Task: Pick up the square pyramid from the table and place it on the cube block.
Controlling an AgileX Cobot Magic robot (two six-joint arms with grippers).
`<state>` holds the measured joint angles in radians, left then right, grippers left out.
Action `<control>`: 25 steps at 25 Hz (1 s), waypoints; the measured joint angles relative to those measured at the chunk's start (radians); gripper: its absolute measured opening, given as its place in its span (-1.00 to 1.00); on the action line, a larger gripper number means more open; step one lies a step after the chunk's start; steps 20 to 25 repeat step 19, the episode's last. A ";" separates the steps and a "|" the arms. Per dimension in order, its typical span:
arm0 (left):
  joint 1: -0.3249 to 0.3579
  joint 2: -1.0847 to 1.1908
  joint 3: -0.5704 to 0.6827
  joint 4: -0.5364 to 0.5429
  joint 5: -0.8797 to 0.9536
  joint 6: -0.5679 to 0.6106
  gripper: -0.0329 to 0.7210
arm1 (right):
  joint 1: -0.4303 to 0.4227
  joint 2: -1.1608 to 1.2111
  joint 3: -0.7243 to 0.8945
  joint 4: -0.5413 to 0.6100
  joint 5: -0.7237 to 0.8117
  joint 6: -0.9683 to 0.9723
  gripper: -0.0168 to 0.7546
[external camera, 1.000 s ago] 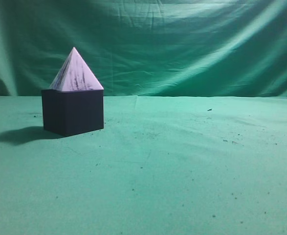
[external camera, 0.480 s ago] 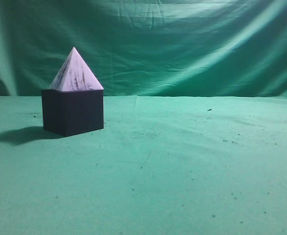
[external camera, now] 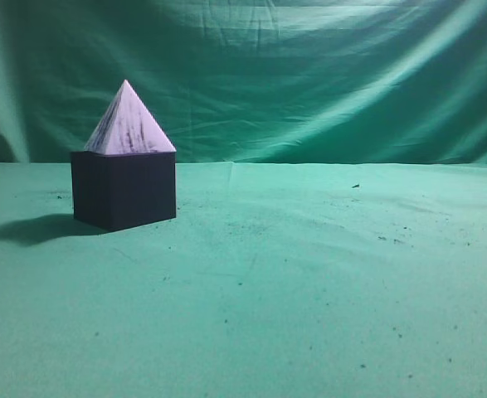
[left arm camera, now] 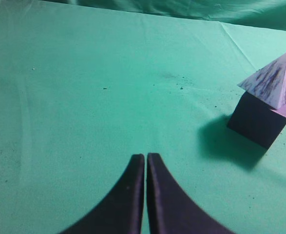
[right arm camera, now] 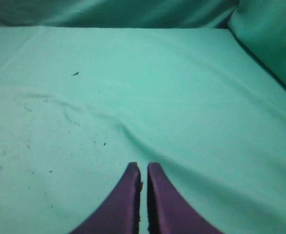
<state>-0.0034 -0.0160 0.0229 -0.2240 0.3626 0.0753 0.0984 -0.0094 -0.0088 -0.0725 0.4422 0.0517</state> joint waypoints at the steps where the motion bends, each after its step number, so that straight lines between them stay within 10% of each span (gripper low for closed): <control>1: 0.000 0.000 0.000 0.000 0.000 0.000 -0.91 | 0.000 0.000 0.017 0.000 -0.007 0.000 -0.96; 25: 0.000 0.000 0.000 0.000 0.000 0.000 -0.91 | 0.000 0.000 0.035 0.004 -0.052 0.000 -0.96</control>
